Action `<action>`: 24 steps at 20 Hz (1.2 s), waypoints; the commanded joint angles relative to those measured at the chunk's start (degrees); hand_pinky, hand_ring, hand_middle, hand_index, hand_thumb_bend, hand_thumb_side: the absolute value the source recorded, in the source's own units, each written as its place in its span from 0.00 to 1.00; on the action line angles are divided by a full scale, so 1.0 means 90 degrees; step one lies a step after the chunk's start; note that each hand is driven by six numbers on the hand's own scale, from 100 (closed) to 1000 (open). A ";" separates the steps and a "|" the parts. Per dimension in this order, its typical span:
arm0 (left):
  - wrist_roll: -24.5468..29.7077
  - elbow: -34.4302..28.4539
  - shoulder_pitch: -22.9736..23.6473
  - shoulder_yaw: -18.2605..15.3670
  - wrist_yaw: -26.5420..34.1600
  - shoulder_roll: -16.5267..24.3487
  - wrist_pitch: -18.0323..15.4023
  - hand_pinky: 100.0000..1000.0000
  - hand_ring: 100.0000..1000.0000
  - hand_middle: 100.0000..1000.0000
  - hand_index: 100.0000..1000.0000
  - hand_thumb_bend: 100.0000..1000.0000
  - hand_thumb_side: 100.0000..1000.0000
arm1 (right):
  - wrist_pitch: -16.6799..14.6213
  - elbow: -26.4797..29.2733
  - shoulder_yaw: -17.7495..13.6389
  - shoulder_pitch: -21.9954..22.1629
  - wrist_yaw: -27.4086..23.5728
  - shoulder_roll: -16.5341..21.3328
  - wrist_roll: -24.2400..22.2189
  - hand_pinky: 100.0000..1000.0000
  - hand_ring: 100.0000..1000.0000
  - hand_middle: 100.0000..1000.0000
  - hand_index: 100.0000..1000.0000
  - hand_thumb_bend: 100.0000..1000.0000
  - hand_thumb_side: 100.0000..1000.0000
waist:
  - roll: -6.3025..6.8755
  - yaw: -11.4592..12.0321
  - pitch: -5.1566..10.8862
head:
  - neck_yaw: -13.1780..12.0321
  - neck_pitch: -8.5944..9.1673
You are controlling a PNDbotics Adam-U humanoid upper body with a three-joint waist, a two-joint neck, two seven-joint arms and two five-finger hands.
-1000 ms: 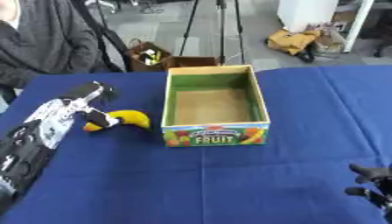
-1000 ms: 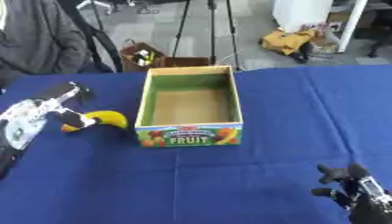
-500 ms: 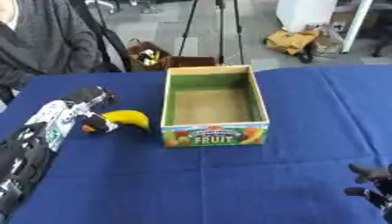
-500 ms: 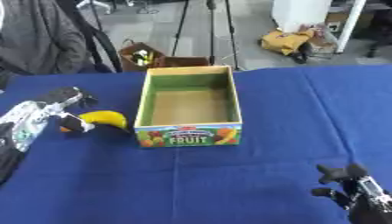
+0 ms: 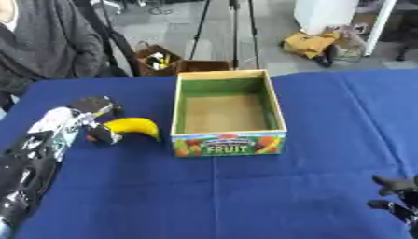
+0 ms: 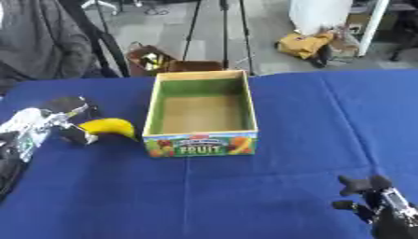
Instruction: Pick up objects on the table and place them in the box.
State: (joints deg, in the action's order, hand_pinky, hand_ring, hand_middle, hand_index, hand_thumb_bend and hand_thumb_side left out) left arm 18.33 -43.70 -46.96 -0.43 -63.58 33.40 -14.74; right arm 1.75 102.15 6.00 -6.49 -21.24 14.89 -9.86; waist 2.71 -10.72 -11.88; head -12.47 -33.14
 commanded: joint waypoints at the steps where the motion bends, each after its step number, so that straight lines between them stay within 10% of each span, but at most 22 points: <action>1: 0.0045 0.0022 -0.0122 -0.0115 -0.0073 0.0114 -0.0080 0.75 0.61 0.59 0.75 0.27 0.21 | -0.0020 0.0100 -0.0032 -0.0024 0.0007 0.0105 -0.0019 0.61 0.93 0.49 0.58 0.00 0.71 | -0.0007 -0.0015 0.0099 | 0.0019 0.0050; 9: 0.0130 0.0049 -0.0116 -0.0131 0.0037 0.0117 -0.0088 0.69 0.47 0.44 0.67 0.07 0.02 | -0.0024 0.0106 -0.0035 -0.0030 0.0004 0.0103 -0.0020 0.61 0.93 0.49 0.58 0.00 0.71 | -0.0014 -0.0025 0.0097 | 0.0026 0.0045; 24: 0.0505 -0.0417 -0.0160 -0.0194 0.1379 0.0321 -0.0054 0.62 0.39 0.33 0.57 0.00 0.15 | -0.0019 0.0109 -0.0042 -0.0031 -0.0012 0.0115 -0.0019 0.61 0.94 0.49 0.59 0.00 0.71 | -0.0013 -0.0012 0.0123 | 0.0040 0.0030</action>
State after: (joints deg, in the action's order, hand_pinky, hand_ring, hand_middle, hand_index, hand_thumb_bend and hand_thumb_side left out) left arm 22.18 -45.90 -47.00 -1.35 -52.31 33.73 -15.14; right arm 1.75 102.15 5.99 -6.50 -21.24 14.89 -9.86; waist 2.69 -10.92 -11.86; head -12.23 -33.14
